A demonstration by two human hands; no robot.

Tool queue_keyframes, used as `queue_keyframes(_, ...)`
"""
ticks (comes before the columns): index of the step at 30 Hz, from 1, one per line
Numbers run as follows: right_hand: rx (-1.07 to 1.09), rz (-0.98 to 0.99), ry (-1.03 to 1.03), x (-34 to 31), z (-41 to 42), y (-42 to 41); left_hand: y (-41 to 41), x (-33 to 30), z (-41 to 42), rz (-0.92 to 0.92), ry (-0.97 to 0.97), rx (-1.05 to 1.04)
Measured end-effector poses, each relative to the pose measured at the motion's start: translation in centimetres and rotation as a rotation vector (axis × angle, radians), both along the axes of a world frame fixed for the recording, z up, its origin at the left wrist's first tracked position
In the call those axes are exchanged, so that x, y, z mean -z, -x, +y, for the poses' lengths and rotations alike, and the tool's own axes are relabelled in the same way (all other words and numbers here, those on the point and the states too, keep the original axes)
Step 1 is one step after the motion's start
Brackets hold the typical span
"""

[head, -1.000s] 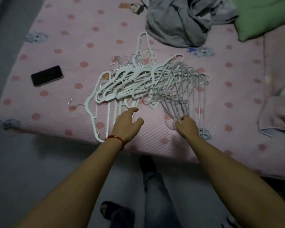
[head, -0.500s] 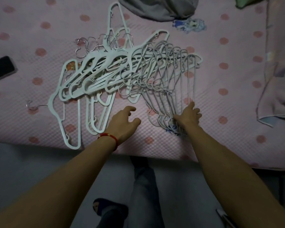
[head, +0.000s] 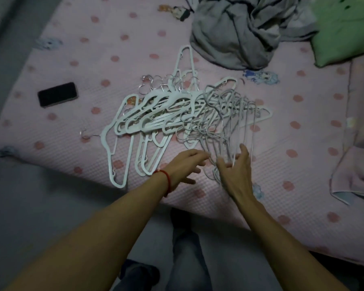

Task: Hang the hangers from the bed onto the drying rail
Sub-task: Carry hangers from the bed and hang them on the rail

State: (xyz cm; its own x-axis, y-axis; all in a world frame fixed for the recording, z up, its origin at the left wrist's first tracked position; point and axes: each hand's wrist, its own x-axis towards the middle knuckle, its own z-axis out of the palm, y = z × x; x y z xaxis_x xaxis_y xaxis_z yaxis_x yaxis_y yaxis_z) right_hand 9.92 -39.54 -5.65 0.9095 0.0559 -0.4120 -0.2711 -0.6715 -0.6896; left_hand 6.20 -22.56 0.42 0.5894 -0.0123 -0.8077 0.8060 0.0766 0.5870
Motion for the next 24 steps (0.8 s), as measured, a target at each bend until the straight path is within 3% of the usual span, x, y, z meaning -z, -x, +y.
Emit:
queue_keyframes(4,-0.279,0.027,-0.247,-4.8,7.3,2.0,2.9,-3.2,3.4,-0.014,0.264,-0.372)
queue_keyframes(7,-0.554,0.019,-0.347,-9.1,14.0,4.1,6.9,-6.4,8.5,-0.128,0.31,-0.554)
queue_keyframes(12,-1.088,0.024,-0.447,-15.7,24.7,10.8,18.0,-12.4,17.2,-0.271,0.256,-0.892)
queue_keyframes(17,-1.64,-0.353,-0.305,-20.6,35.1,21.8,32.9,-17.1,22.1,-0.31,0.078,-1.265)
queue_keyframes(20,-1.784,-0.239,-0.406,-23.3,39.4,29.6,42.4,-19.4,23.8,-0.256,-0.08,-1.542)
queue_keyframes(24,-1.943,-0.123,-0.479,-26.3,43.0,40.8,54.5,-21.4,25.0,-0.253,-0.12,-1.891)
